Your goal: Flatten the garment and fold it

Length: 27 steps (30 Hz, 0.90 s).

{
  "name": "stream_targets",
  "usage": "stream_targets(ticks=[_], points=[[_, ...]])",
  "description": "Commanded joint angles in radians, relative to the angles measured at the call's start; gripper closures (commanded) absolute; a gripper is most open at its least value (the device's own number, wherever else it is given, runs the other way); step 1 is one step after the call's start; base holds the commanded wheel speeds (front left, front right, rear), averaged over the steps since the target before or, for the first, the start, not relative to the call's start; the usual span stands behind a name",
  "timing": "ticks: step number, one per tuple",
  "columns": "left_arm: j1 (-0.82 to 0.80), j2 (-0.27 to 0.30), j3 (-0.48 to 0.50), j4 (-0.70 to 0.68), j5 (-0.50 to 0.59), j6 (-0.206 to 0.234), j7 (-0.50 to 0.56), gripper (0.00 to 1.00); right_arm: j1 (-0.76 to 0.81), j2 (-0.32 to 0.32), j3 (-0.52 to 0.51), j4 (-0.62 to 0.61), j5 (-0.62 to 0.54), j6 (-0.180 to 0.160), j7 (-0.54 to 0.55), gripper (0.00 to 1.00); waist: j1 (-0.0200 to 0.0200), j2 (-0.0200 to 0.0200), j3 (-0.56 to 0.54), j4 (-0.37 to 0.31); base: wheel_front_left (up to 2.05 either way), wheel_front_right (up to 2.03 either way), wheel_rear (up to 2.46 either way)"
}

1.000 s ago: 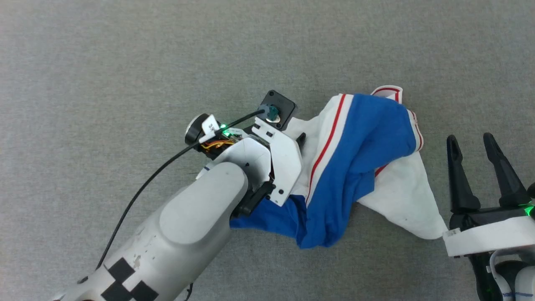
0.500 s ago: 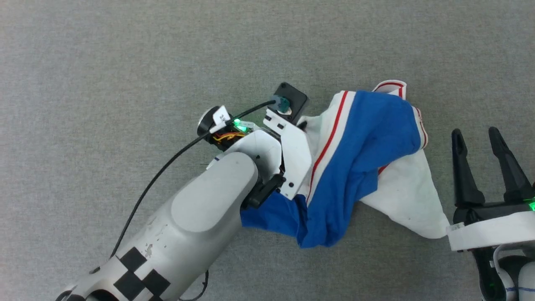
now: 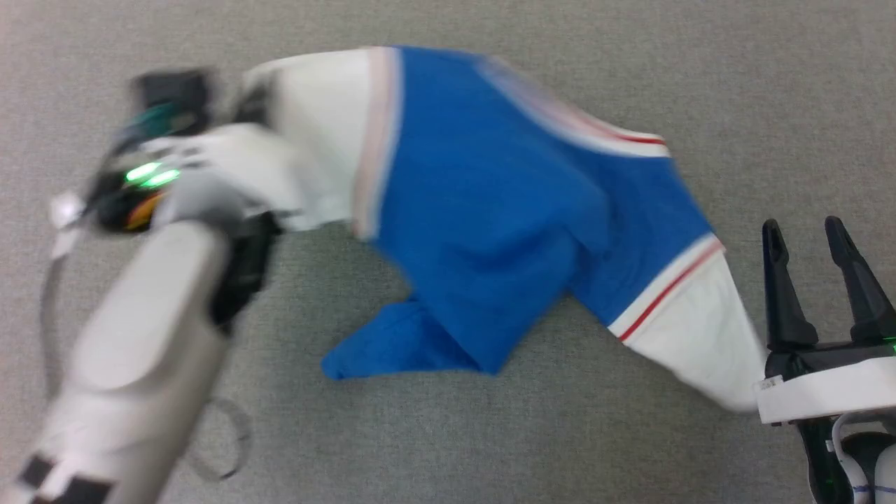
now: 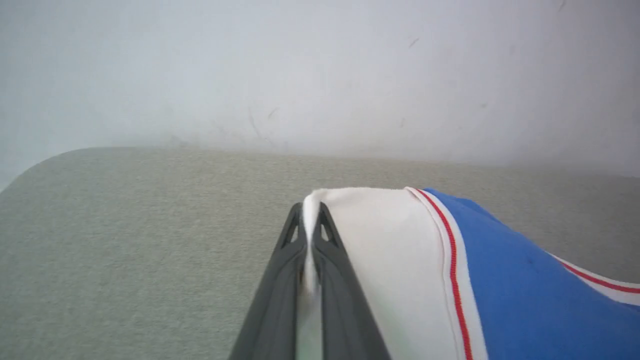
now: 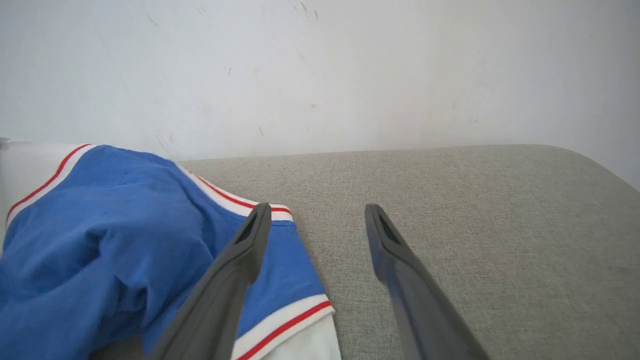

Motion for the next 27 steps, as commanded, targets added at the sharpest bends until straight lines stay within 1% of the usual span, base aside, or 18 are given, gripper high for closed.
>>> stream_targets(ticks=[1, 3, 5, 7, 8, 10, 11, 12, 15, 18, 19, 21, 23, 25, 27], points=[[0.041, 0.037, 0.028, -0.002, 0.0, 0.029, -0.01, 1.0, 0.008, 0.003, 0.002, -0.006, -0.005, -0.001, 0.001, 0.0, 0.0001, 0.0, -0.001, 0.004, 0.0, 0.0, 0.0], [0.101, 0.085, 0.087, -0.002, -0.018, 0.076, -0.016, 1.0, 0.009, 0.003, 0.005, -0.009, -0.004, -0.001, 0.003, 0.0, 0.0001, 0.0, 0.005, 0.0, 0.0, 0.0, 0.0], [0.167, 0.126, 0.121, 0.003, -0.03, 0.106, -0.013, 1.0, 0.01, 0.003, 0.007, -0.007, -0.002, -0.001, 0.005, 0.0, 0.0001, 0.0, 0.01, -0.009, 0.0, 0.0, 0.0], [0.232, 0.142, 0.137, 0.0, -0.041, 0.132, -0.008, 1.0, 0.013, 0.003, 0.001, -0.006, -0.001, -0.001, 0.005, 0.0, 0.0001, 0.0, 0.013, -0.015, 0.0, 0.0, 0.0], [0.264, 0.145, 0.135, 0.001, -0.046, 0.138, -0.002, 1.0, 0.015, 0.003, 0.0, -0.005, -0.001, -0.001, 0.005, 0.0, 0.0001, 0.0, 0.014, -0.019, 0.0, 0.0, 0.0], [0.317, 0.126, 0.137, -0.009, -0.068, 0.143, -0.009, 1.0, 0.017, 0.003, -0.001, -0.004, -0.001, -0.001, 0.004, 0.0, 0.0001, 0.0, 0.015, -0.023, 0.0, 0.0, 0.0], [0.336, 0.111, 0.142, -0.017, -0.08, 0.142, -0.022, 0.7, 0.018, 0.003, -0.001, -0.003, -0.001, -0.001, 0.003, 0.0, 0.0001, 0.0, 0.015, -0.024, 0.0, 0.0, 0.0], [0.351, 0.096, 0.147, -0.025, -0.09, 0.139, -0.042, 0.0, 0.019, 0.003, -0.001, -0.001, -0.002, -0.001, 0.004, 0.0, 0.0001, 0.0, 0.012, -0.024, 0.0, 0.0, 0.0], [0.379, 0.053, 0.168, -0.07, -0.1, 0.128, -0.14, 0.0, 0.023, 0.003, 0.002, 0.001, -0.005, -0.001, 0.009, 0.0, 0.0001, 0.0, -0.005, -0.024, 0.0, 0.0, 0.0], [0.408, 0.021, 0.188, -0.166, -0.083, 0.126, -0.264, 0.0, 0.029, 0.003, -0.002, -0.001, -0.008, -0.001, 0.013, 0.0, 0.0001, 0.0, -0.026, -0.019, 0.0, 0.0, 0.0], [0.424, 0.007, 0.197, -0.208, -0.079, 0.133, -0.302, 0.0, 0.032, 0.003, -0.002, -0.002, -0.01, -0.001, 0.014, 0.0, 0.0001, 0.0, -0.033, -0.016, 0.0, 0.0, 0.0], [0.46, 0.002, 0.21, -0.294, -0.043, 0.152, -0.365, 0.0, 0.037, 0.003, 0.001, -0.006, -0.015, -0.001, 0.019, 0.0, 0.0001, 0.0, -0.045, -0.011, 0.0, 0.0, 0.0], [0.504, -0.01, 0.226, -0.381, -0.005, 0.167, -0.395, 0.0, 0.04, 0.0, 0.007, -0.011, -0.024, -0.001, 0.027, 0.0, 0.0001, 0.0, -0.057, -0.004, 0.0, 0.0, 0.0], [0.551, -0.007, 0.228, -0.457, 0.063, 0.174, -0.407, 0.0, 0.039, -0.011, 0.021, -0.015, -0.027, -0.001, 0.041, 0.0, 0.0001, 0.0, -0.068, 0.005, 0.0, 0.0, 0.0], [0.599, -0.019, 0.238, -0.517, 0.119, 0.185, -0.41, 0.0, 0.032, -0.031, 0.052, -0.019, -0.028, -0.001, 0.063, 0.0, 0.0001, 0.0, -0.078, 0.013, 0.0, 0.0, 0.0]])
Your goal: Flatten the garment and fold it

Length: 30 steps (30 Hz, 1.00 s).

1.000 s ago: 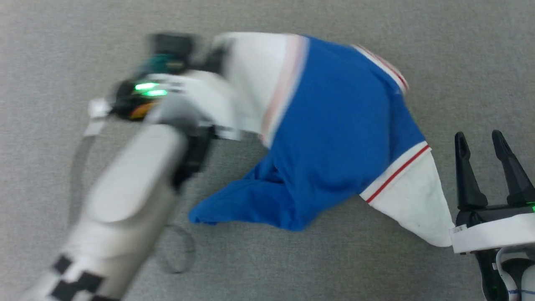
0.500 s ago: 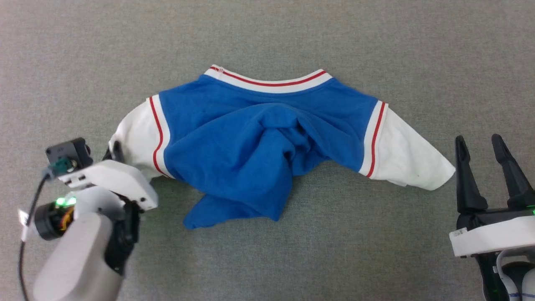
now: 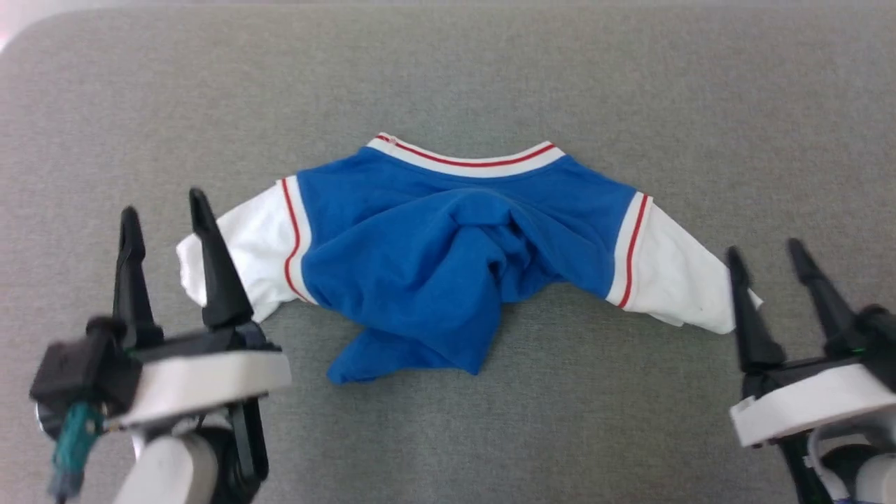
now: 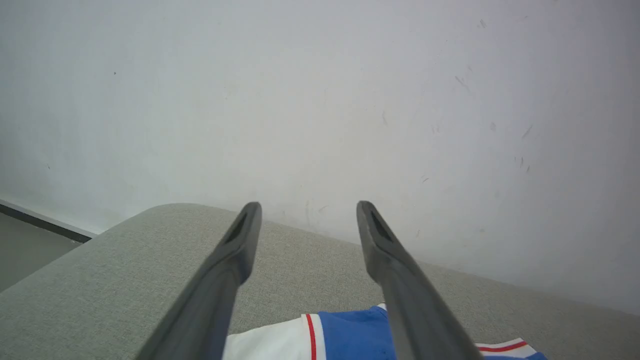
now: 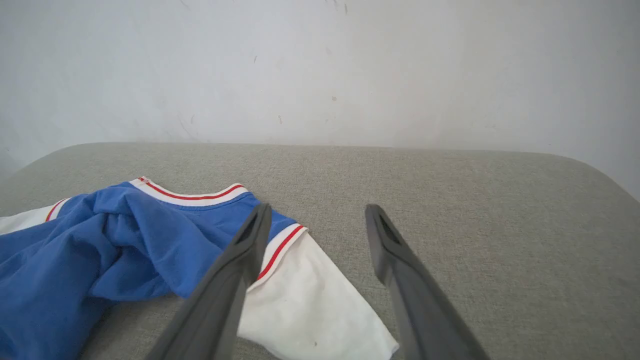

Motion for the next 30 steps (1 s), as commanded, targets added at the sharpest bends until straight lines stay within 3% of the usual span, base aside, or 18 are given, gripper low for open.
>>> stream_targets(ticks=[1, 7, 14, 19, 27, 28, 29, 30], points=[[0.038, -0.014, 0.01, -0.035, 0.043, 0.007, -0.004, 0.0, -0.008, -0.021, 0.033, -0.008, -0.001, -0.001, 0.021, 0.0, 0.0001, 0.0, -0.017, 0.019, 0.0, 0.0, 0.0], [0.146, -0.091, 0.016, -0.076, 0.111, -0.027, -0.004, 0.0, -0.068, -0.109, 0.222, -0.01, 0.06, -0.001, 0.157, 0.0, 0.0001, 0.0, -0.034, 0.054, 0.0, 0.0, 0.0], [0.158, -0.152, 0.03, -0.064, 0.156, -0.084, -0.005, 0.0, -0.191, -0.188, 0.457, 0.043, 0.116, -0.001, 0.365, 0.0, 0.0001, 0.0, -0.012, 0.09, 0.0, 0.0, 0.0], [0.136, -0.191, 0.042, -0.049, 0.174, -0.121, -0.005, 0.0, -0.32, -0.215, 0.576, 0.139, 0.102, -0.001, 0.448, 0.0, 0.0001, 0.0, 0.026, 0.105, 0.0, 0.0, 0.0], [0.109, -0.243, 0.048, -0.002, 0.189, -0.174, -0.005, 0.0, -0.488, -0.22, 0.713, 0.371, 0.065, -0.001, 0.491, 0.0, 0.0001, 0.0, 0.065, 0.127, 0.0, 0.0, 0.0], [0.105, -0.248, 0.049, 0.002, 0.191, -0.179, -0.005, 0.0, -0.501, -0.218, 0.726, 0.396, 0.063, -0.001, 0.492, 0.59, 0.0001, 0.0, 0.069, 0.13, 0.0, 0.0, 0.0], [0.102, -0.253, 0.05, 0.006, 0.192, -0.184, -0.005, 0.0, -0.512, -0.215, 0.735, 0.417, 0.064, -0.001, 0.483, 1.0, 0.0001, 0.0, 0.071, 0.132, 0.0, 0.0, 0.0], [0.099, -0.257, 0.051, 0.01, 0.193, -0.189, -0.005, 0.0, -0.518, -0.211, 0.739, 0.438, 0.066, -0.001, 0.48, 1.0, 0.0001, 0.0, 0.073, 0.134, 0.0, 0.0, 0.0]])
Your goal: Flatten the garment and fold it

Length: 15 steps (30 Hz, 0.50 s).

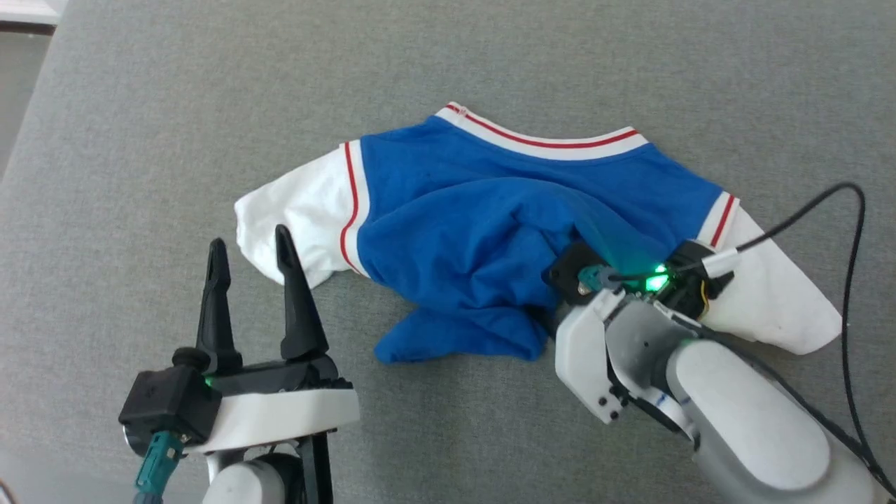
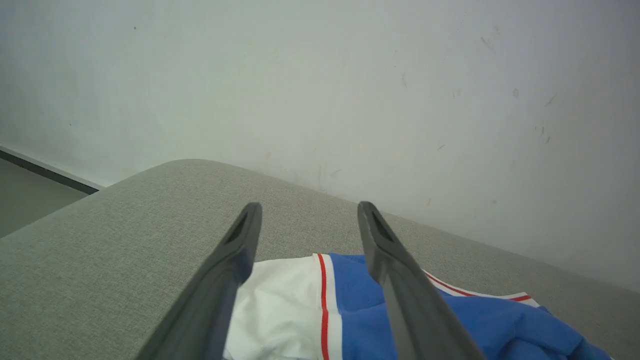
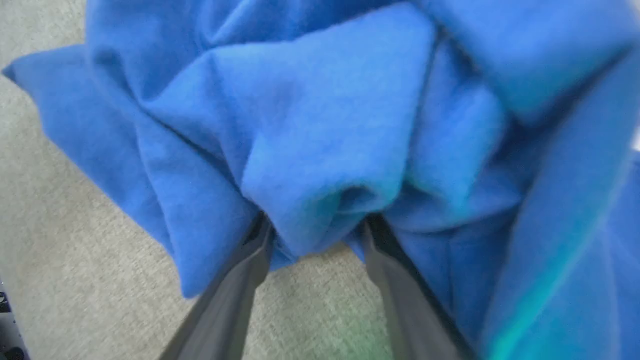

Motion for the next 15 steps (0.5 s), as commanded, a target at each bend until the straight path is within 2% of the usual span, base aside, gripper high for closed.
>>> stream_targets(ticks=[1, 5, 9, 15], points=[[-0.02, -0.01, 0.006, 0.008, 0.008, -0.014, -0.004, 0.0, -0.015, 0.006, 0.012, 0.04, 0.001, -0.001, -0.003, 1.0, 0.0, -0.0001, 0.008, 0.009, 0.0, 0.0, 0.0], [-0.023, -0.02, 0.016, 0.024, 0.013, -0.029, -0.004, 0.0, -0.017, 0.008, -0.023, 0.053, 0.04, -0.001, -0.053, 1.0, 0.0, -0.0001, 0.002, 0.0, 0.0, 0.0, 0.0], [-0.016, -0.025, 0.021, 0.037, 0.013, -0.044, -0.004, 0.0, 0.005, -0.037, -0.101, 0.009, 0.086, -0.001, -0.078, 1.0, 0.0, -0.0001, -0.019, -0.022, 0.0, 0.0, 0.0], [0.001, -0.028, 0.027, 0.043, 0.011, -0.062, -0.005, 0.0, 0.091, -0.213, -0.23, -0.12, 0.16, -0.001, 0.01, 1.0, 0.0, -0.0001, -0.049, -0.062, 0.0, 0.0, 0.0]])
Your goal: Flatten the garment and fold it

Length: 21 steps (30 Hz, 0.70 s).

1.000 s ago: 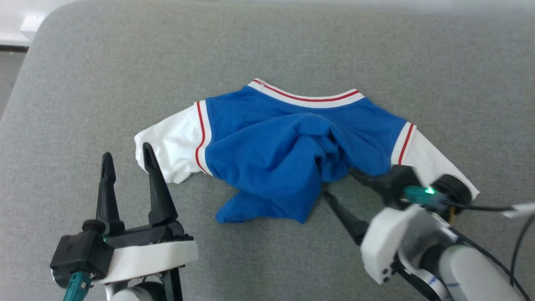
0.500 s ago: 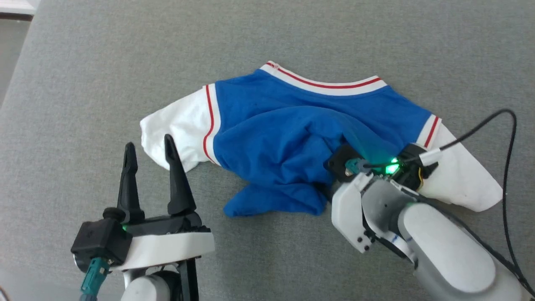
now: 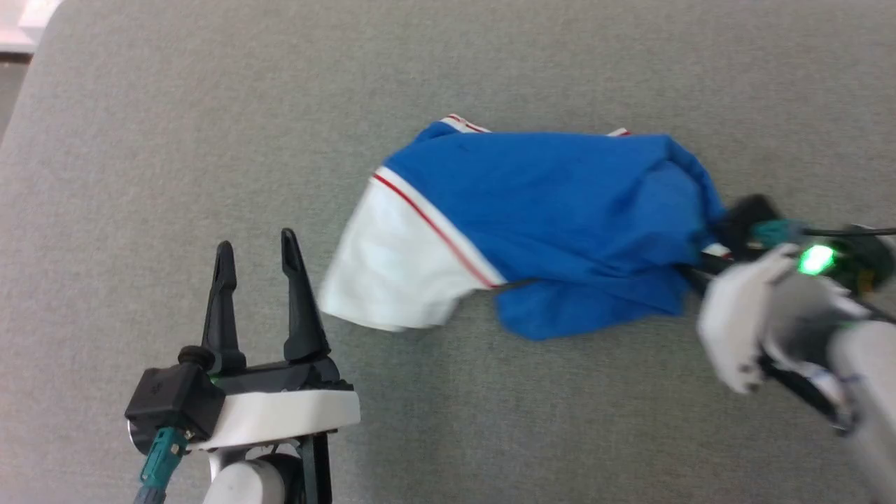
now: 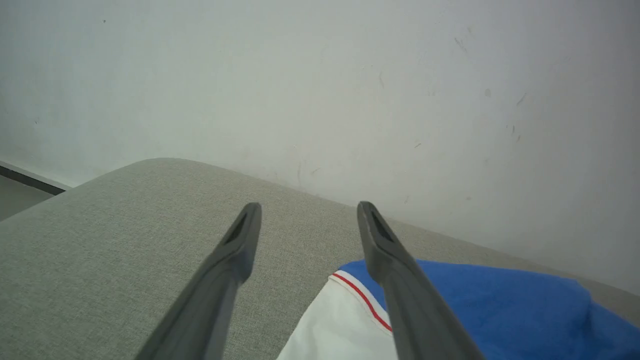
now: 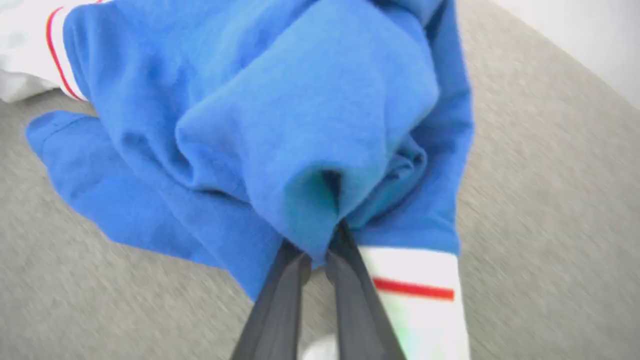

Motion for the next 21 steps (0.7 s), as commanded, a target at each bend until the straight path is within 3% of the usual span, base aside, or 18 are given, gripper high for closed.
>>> stream_targets(ticks=[1, 5, 7, 10, 13, 14, 15, 21], points=[[0.009, -0.005, 0.003, 0.004, 0.003, -0.011, -0.005, 0.0, 0.053, -0.068, -0.035, -0.043, 0.036, -0.002, 0.046, 1.0, 0.0, 0.0, -0.022, -0.029, 0.0, 0.0, 0.0], [0.017, -0.005, -0.004, 0.007, 0.006, -0.015, -0.005, 0.0, 0.176, -0.185, -0.118, -0.108, 0.101, -0.002, 0.152, 1.0, 0.0, 0.0, -0.031, -0.046, 0.0, 0.0, 0.0], [0.018, -0.006, -0.005, 0.008, 0.006, -0.016, -0.005, 0.0, 0.213, -0.197, -0.143, -0.116, 0.113, -0.002, 0.169, 1.0, 0.0, 0.0, -0.033, -0.048, 0.0, 0.0, 0.0], [0.022, -0.006, -0.007, 0.015, 0.0, -0.017, -0.005, 0.0, 0.321, -0.18, -0.201, -0.139, 0.142, -0.002, 0.195, 1.0, 0.0, 0.0, -0.041, -0.056, 0.0, 0.0, 0.0], [0.027, -0.006, -0.008, 0.022, -0.003, -0.017, -0.005, 0.0, 0.388, -0.122, -0.221, -0.164, 0.14, -0.002, 0.168, 1.0, 0.0, 0.0, -0.05, -0.064, 0.0, 0.0, 0.0], [0.027, -0.006, -0.009, 0.025, -0.003, -0.017, -0.004, 0.0, 0.398, -0.098, -0.223, -0.169, 0.134, -0.002, 0.148, 0.73, 0.0, 0.0, -0.054, -0.066, 0.0, 0.0, 0.0], [0.028, -0.005, -0.009, 0.027, -0.005, -0.017, -0.003, 0.0, 0.402, -0.074, -0.226, -0.176, 0.128, -0.002, 0.123, 0.0, 0.0, 0.0, -0.059, -0.07, 0.0, 0.0, 0.0], [0.034, 0.001, -0.012, 0.036, -0.011, -0.018, 0.005, 0.0, 0.402, 0.052, -0.243, -0.254, 0.129, -0.002, -0.003, 0.0, 0.0, 0.0, -0.098, -0.091, 0.0, 0.0, 0.0]])
